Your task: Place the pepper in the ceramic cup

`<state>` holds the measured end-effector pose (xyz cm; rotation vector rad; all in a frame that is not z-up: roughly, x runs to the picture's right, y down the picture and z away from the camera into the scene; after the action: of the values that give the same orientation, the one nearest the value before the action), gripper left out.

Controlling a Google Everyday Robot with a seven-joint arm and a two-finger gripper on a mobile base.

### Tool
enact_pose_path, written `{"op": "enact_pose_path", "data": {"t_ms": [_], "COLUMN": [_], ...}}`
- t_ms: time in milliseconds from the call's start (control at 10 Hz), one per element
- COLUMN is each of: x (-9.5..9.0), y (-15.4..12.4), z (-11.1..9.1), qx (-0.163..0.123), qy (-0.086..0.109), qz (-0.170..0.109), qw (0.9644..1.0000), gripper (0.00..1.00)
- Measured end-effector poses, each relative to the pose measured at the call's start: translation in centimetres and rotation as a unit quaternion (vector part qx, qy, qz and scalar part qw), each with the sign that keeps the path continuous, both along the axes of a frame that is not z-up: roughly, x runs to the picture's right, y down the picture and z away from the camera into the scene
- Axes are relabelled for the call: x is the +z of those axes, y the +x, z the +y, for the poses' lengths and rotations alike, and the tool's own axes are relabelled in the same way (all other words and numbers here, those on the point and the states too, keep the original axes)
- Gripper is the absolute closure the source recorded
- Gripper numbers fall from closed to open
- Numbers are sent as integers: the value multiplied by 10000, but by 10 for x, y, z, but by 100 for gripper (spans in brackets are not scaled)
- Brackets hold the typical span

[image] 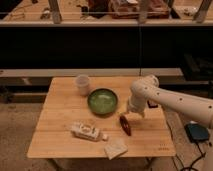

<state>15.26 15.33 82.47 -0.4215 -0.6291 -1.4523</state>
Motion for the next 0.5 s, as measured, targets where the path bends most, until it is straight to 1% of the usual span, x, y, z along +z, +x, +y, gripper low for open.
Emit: {"op": "enact_pose_path", "data": {"t_ms": [100,300,500], "x": [0,-2,-2], "y": [2,-5,-8], "z": [3,9,17], "qx": [28,-22,-51], "qy": [3,26,45], "qz": [-61,-250,-359], "qw": [10000,9997,9993], "gripper": [20,20,20]}}
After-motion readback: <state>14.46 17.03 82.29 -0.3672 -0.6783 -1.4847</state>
